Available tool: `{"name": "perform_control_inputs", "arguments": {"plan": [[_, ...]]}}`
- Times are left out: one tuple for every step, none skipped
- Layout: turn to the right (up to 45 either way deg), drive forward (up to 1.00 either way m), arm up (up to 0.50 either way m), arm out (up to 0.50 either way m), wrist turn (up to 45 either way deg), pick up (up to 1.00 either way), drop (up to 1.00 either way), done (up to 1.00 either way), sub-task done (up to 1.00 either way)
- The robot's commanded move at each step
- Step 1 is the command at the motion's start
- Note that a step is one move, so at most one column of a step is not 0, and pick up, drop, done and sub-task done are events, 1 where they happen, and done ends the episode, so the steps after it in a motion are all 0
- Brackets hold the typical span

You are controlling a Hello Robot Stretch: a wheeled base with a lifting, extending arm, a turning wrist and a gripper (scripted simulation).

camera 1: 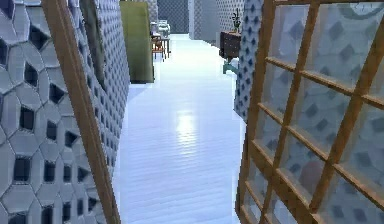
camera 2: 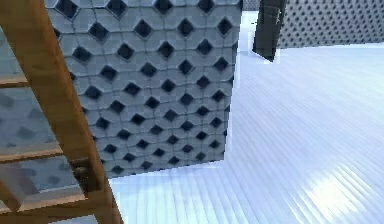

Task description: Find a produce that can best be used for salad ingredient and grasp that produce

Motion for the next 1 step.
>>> {"name": "perform_control_inputs", "arguments": {"plan": [[0.0,1.0,0.0,0.0,0.0,0.0,0.0,0.0,0.0]]}}
